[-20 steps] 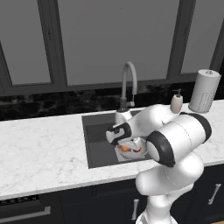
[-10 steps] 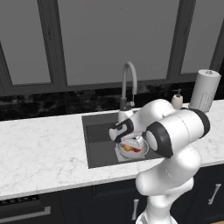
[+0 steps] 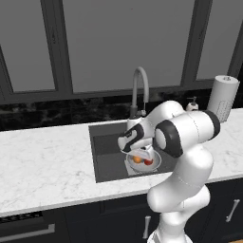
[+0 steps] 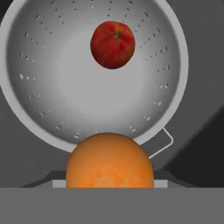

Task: Put the colander in the sink, put the apple, tangerine in the colander, and turn on the sink faucet and pour water over the colander.

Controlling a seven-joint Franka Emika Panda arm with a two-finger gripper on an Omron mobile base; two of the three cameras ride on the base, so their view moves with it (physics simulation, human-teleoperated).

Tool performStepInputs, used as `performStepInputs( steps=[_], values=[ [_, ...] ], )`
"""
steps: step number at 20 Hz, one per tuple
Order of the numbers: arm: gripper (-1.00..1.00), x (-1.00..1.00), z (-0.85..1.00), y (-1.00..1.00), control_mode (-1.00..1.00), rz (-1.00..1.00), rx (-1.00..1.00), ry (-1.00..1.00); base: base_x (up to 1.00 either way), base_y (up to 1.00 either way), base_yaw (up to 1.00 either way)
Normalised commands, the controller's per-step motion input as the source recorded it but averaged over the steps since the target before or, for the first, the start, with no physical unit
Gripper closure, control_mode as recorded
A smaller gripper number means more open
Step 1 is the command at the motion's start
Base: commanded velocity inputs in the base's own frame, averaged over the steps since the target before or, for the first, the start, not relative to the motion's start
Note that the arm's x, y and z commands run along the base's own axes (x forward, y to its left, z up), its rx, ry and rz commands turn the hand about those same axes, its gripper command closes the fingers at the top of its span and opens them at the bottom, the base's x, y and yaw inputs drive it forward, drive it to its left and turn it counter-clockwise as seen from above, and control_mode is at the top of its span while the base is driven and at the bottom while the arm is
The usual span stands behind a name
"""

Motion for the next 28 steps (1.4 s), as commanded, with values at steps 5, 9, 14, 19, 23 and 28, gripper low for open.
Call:
performStepInputs(
  steps=[5, 9, 14, 19, 23, 28],
  values=[
    [1.0, 0.13, -0.29, -0.01, -1.0, 0.0, 0.0, 0.0, 0.0, 0.0, 0.0],
    [1.0, 0.03, -0.28, 0.0, -1.0, 0.0, 0.0, 0.0, 0.0, 0.0, 0.0],
    [1.0, 0.16, -0.16, 0.0, -1.0, 0.0, 0.0, 0.0, 0.0, 0.0, 0.0],
    [1.0, 0.2, -0.03, -0.01, -1.0, 0.0, 0.0, 0.0, 0.0, 0.0, 0.0],
    [1.0, 0.15, -0.11, -0.05, -1.0, 0.0, 0.0, 0.0, 0.0, 0.0, 0.0],
    [1.0, 0.05, -0.24, -0.03, -1.0, 0.0, 0.0, 0.0, 0.0, 0.0, 0.0]
  ],
)
